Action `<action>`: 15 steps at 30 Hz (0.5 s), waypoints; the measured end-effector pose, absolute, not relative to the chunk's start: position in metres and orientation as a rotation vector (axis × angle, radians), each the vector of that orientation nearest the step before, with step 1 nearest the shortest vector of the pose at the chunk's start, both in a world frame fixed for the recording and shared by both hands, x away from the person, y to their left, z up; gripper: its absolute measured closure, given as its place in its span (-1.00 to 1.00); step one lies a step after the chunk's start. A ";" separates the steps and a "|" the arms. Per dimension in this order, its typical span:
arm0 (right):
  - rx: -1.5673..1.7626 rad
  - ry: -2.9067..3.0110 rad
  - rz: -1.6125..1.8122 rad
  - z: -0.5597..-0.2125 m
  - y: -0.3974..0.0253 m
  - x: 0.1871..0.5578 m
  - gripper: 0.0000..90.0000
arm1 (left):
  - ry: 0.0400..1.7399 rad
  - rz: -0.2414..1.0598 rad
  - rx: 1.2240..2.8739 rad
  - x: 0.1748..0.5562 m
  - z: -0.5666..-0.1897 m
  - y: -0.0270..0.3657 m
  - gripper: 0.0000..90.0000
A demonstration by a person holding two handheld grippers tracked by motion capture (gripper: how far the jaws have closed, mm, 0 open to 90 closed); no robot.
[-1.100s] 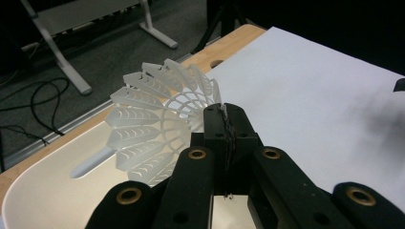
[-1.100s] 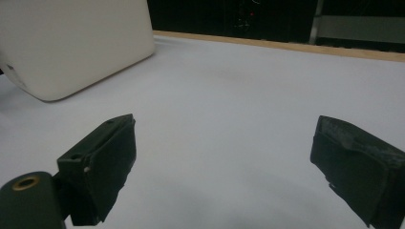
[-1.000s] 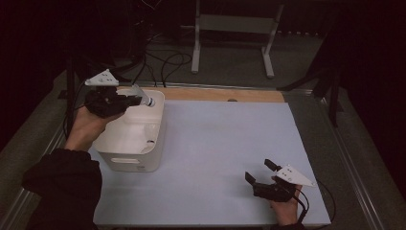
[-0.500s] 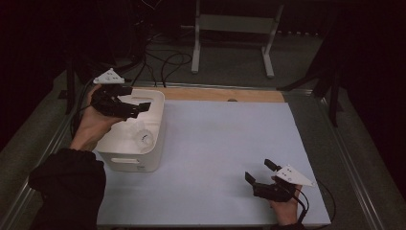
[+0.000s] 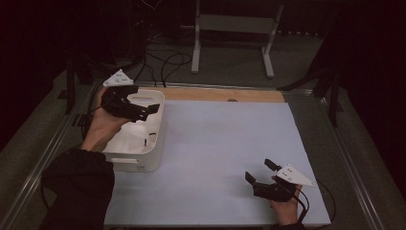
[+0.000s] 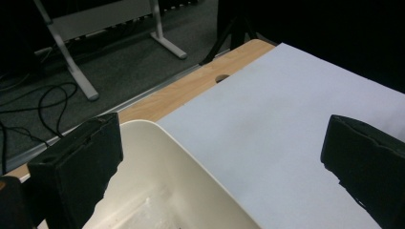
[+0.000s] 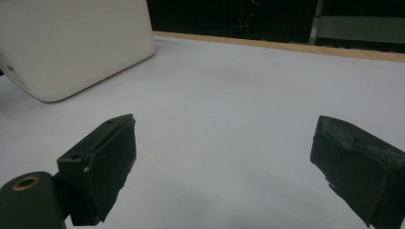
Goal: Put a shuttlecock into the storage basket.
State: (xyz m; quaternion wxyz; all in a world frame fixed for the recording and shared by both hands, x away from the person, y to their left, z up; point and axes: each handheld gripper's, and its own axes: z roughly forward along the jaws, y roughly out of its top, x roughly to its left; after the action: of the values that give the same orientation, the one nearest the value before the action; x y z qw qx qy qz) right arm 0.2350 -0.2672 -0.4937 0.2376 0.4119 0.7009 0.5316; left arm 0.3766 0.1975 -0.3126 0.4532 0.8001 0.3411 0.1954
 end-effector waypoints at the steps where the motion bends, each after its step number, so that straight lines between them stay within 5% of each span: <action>1: 1.132 1.917 1.454 -0.494 -0.267 0.235 -0.82 | 0.839 0.480 1.973 0.376 -0.313 0.197 -0.98; 15: 1.131 1.917 1.451 -0.493 -0.267 0.234 -0.82 | 0.810 0.499 1.967 0.363 -0.322 0.189 -0.99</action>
State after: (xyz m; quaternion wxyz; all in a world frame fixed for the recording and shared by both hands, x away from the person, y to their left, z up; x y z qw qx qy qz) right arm 0.2345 -0.2669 -0.4934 0.2402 0.4131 0.7005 0.5300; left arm 0.3626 0.1890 -0.3216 0.4601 0.7993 0.3292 0.2026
